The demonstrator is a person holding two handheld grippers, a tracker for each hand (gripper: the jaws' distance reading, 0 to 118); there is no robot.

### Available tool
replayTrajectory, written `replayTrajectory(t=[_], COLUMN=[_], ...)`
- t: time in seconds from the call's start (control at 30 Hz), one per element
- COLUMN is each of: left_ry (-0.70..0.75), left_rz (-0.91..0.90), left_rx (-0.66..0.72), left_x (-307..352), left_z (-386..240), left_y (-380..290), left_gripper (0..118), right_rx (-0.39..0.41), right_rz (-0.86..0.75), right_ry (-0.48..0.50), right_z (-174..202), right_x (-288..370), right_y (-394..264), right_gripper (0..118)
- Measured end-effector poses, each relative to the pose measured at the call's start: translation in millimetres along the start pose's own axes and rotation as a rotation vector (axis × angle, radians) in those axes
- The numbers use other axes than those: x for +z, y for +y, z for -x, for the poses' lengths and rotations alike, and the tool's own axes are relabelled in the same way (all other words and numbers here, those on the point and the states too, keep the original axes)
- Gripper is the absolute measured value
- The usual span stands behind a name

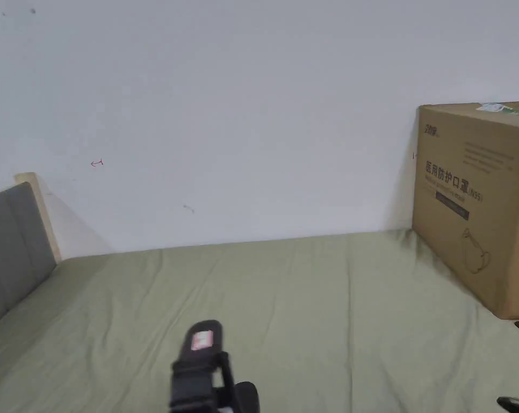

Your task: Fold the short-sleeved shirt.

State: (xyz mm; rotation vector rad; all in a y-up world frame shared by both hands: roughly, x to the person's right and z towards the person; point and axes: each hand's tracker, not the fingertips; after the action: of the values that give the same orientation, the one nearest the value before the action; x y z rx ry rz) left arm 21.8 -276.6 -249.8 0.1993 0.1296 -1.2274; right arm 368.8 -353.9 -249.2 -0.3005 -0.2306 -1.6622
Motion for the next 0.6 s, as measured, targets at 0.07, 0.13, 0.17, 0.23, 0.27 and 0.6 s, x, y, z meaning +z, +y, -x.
replayTrajectory(t=[0.07,0.13,0.17,0.23,0.27,0.6], left_ry=[-0.089,-0.151,-0.154,-0.022,0.082,0.005], left_rz=[0.128,0.225,0.241,0.213,0.199,0.110], left_rx=[0.484,1.064,1.284,1.539,1.474,1.160], left_x=[-9.6,-22.8,-24.0,-15.8,-10.5,-7.2], left_z=[35.5,69.3,76.3,74.2,72.7,58.4], left_y=[-0.8,-28.8,-42.0,-61.3,-60.4,-33.5], left_gripper=[118,118,118,118,118,118], right_rx=[0.400,0.984,1.312,1.849,1.953,1.614], right_rz=[-0.090,-0.218,-0.325,-0.610,-0.691,-0.477], right_ry=[0.109,0.187,0.215,0.214,0.200,0.221], right_z=[42.3,86.7,98.7,97.7,94.4,88.4], right_x=[7.9,20.5,27.7,35.4,35.1,37.3], right_y=[-6.5,-31.1,-52.3,-99.9,-109.6,-104.3], right_gripper=[118,118,118,118,118,118])
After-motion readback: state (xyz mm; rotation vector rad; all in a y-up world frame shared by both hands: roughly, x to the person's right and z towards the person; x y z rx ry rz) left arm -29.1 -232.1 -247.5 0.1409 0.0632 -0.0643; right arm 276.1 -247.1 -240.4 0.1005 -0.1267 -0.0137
